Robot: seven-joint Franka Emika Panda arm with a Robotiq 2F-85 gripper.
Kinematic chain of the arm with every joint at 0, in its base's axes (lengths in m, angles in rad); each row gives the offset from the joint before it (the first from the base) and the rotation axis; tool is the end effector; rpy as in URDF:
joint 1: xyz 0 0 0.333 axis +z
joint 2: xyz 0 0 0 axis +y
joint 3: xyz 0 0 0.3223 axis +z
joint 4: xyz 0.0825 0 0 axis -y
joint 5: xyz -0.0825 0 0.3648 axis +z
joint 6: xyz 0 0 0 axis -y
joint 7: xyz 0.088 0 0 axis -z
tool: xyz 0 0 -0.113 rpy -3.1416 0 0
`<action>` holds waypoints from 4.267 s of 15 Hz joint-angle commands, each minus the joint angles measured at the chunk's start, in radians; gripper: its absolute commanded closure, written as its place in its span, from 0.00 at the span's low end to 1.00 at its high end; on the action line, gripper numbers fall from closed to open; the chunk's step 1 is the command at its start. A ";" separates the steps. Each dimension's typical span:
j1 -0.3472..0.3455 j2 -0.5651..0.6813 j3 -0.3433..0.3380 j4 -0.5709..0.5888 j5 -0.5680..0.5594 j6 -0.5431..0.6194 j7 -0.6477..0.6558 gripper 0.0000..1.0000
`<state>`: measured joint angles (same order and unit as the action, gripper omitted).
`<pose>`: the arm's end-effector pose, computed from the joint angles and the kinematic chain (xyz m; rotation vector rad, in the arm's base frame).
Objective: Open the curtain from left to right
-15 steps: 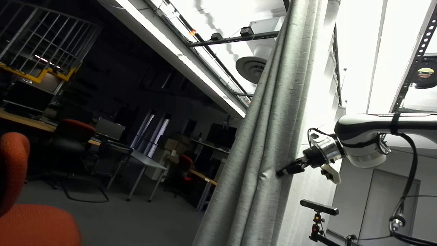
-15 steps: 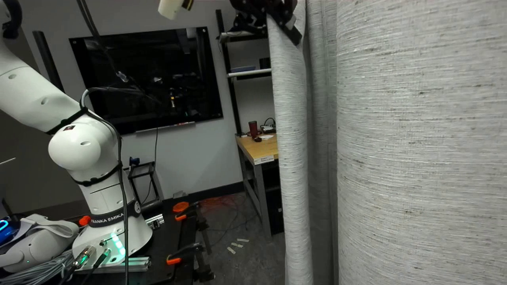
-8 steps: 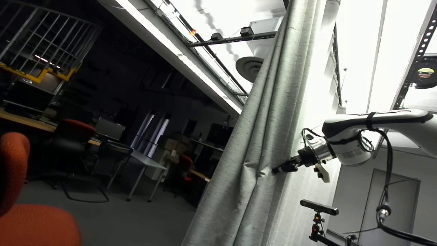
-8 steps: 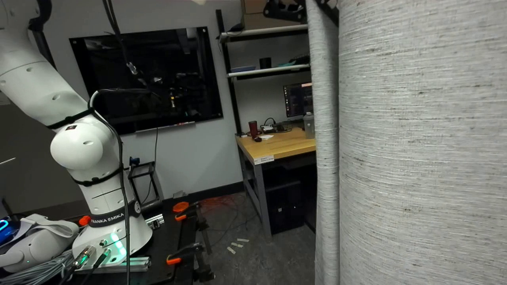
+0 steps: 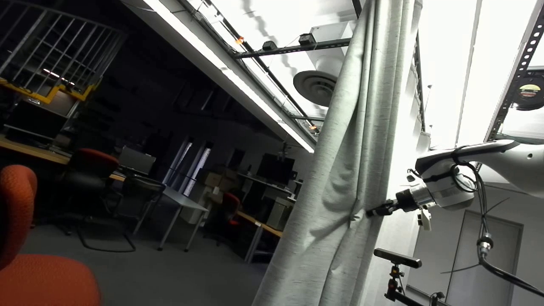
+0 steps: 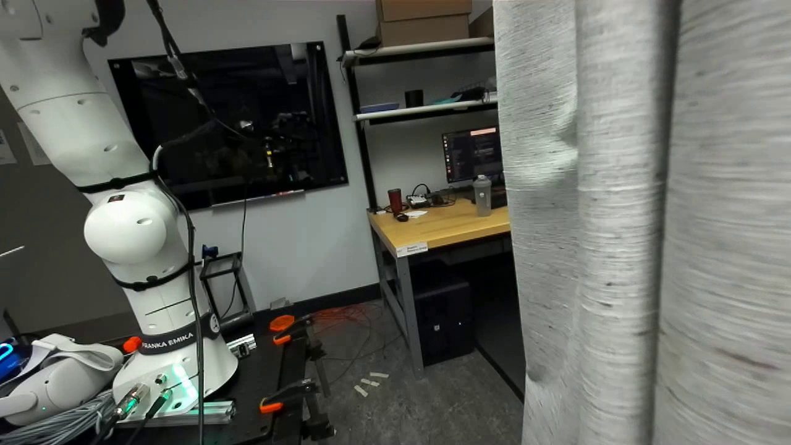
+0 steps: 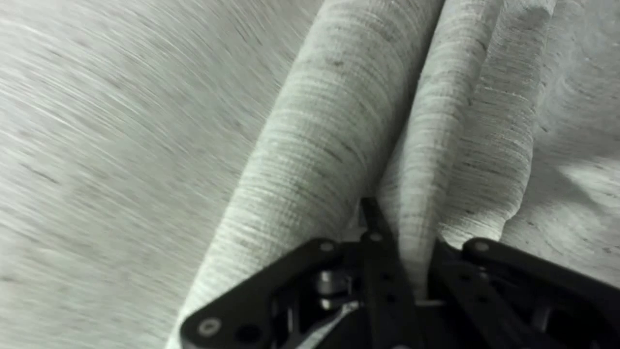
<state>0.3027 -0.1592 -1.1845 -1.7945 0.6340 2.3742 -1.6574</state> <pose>0.3388 -0.4658 0.6445 2.4871 0.5116 1.1690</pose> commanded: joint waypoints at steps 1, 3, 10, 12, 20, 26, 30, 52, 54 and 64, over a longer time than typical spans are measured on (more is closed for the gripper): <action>0.038 0.168 -0.201 0.087 0.162 -0.036 -0.011 0.99; 0.044 0.194 -0.238 0.082 0.208 -0.039 -0.028 0.99; 0.094 0.131 -0.129 0.088 0.189 -0.071 -0.103 0.99; 0.113 0.089 -0.093 0.072 0.159 -0.103 -0.115 0.99; -0.115 -0.234 0.331 -0.231 -0.300 -0.186 0.009 0.99; -0.317 -0.391 0.586 -0.423 -0.274 -0.252 0.016 0.99; -0.297 -0.331 0.607 -0.398 -0.194 -0.233 -0.014 0.99; -0.314 0.092 0.709 -0.083 0.183 -0.077 -0.181 0.99; -0.360 0.164 0.740 -0.024 0.225 -0.025 -0.237 0.99; -0.747 0.442 0.763 0.289 0.293 0.157 -0.245 0.99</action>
<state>-0.3304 0.1819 -0.4261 -1.6227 0.9165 2.4940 -1.9205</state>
